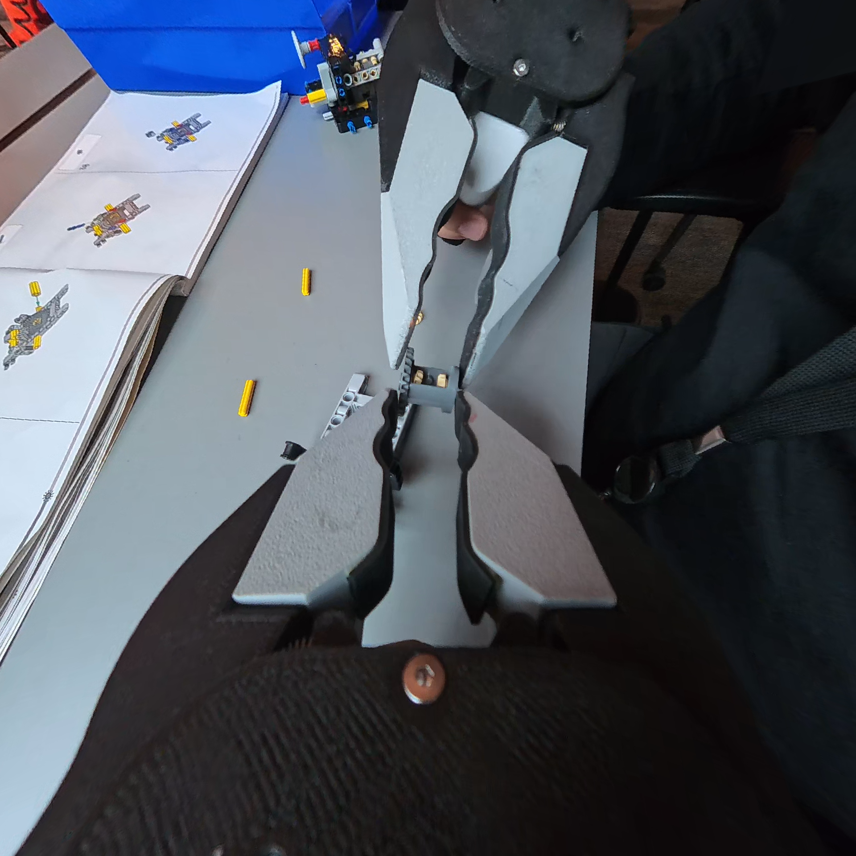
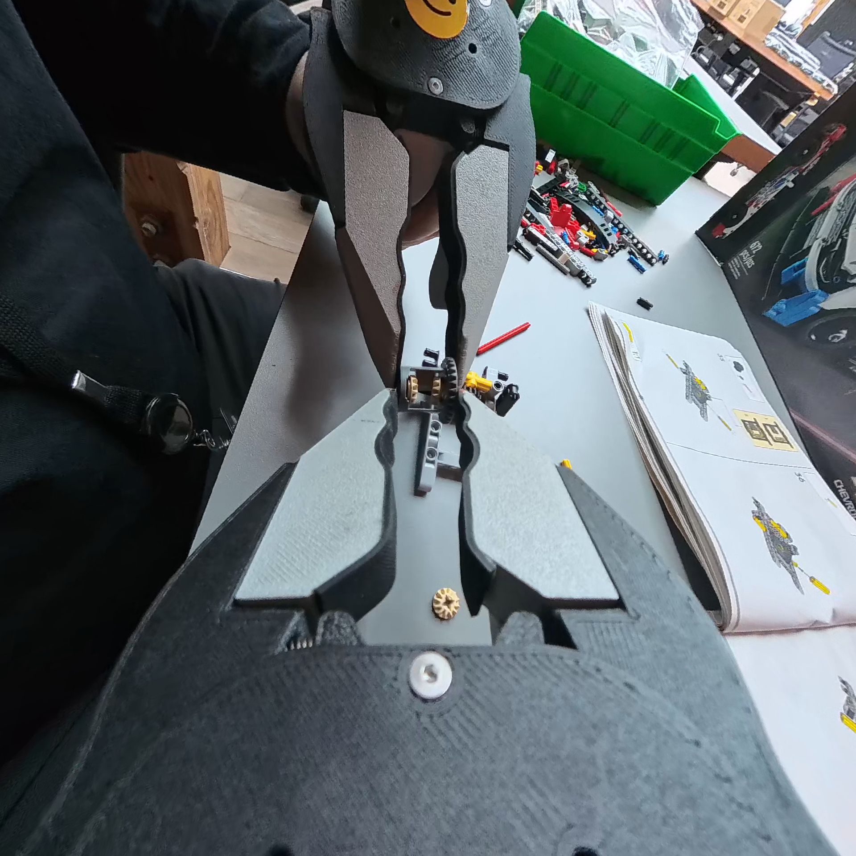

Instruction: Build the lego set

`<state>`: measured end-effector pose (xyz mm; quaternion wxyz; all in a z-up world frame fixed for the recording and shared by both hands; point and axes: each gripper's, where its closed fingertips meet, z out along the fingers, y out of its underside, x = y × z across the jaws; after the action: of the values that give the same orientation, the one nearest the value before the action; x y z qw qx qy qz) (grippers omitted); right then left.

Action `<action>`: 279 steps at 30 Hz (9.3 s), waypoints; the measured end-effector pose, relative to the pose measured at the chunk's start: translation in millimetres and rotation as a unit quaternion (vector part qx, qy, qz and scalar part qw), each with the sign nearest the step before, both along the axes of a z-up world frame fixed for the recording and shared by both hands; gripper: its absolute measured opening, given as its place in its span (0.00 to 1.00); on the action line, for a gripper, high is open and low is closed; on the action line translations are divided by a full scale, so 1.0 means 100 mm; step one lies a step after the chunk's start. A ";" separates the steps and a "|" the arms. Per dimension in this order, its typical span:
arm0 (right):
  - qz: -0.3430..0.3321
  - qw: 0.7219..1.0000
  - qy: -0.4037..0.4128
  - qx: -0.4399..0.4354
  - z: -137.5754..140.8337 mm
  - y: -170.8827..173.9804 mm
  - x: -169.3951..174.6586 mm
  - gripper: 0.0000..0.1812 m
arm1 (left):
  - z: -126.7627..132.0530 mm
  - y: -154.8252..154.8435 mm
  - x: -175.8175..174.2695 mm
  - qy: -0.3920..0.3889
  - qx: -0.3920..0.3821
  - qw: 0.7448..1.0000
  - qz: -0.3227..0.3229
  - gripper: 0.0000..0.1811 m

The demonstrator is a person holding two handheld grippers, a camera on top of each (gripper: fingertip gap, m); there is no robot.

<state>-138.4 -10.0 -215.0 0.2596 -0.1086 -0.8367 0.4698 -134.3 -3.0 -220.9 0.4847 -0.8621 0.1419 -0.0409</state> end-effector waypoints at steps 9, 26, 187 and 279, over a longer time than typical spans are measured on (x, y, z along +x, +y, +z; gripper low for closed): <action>0.008 1.000 -0.006 -0.002 -0.01 -0.02 0.03 0.11 | -0.03 -0.01 0.03 -0.003 -0.009 1.000 -0.008 0.12; 0.021 0.999 -0.015 -0.040 0.02 -0.01 0.02 0.11 | 0.04 0.01 0.02 -0.033 0.018 0.999 -0.005 0.12; -0.059 0.977 -0.193 0.066 -0.47 -0.02 0.27 0.21 | -0.02 -0.39 0.16 -0.067 0.007 0.997 0.037 0.11; -0.105 0.975 0.018 0.197 -0.49 -0.12 0.77 0.06 | -0.13 -0.38 0.34 -0.068 -0.017 0.998 0.003 0.11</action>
<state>-61.7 -22.3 -263.7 0.3391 -0.1341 -0.8919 0.2676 -100.0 -41.0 -233.8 0.4786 -0.8659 0.1048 -0.1006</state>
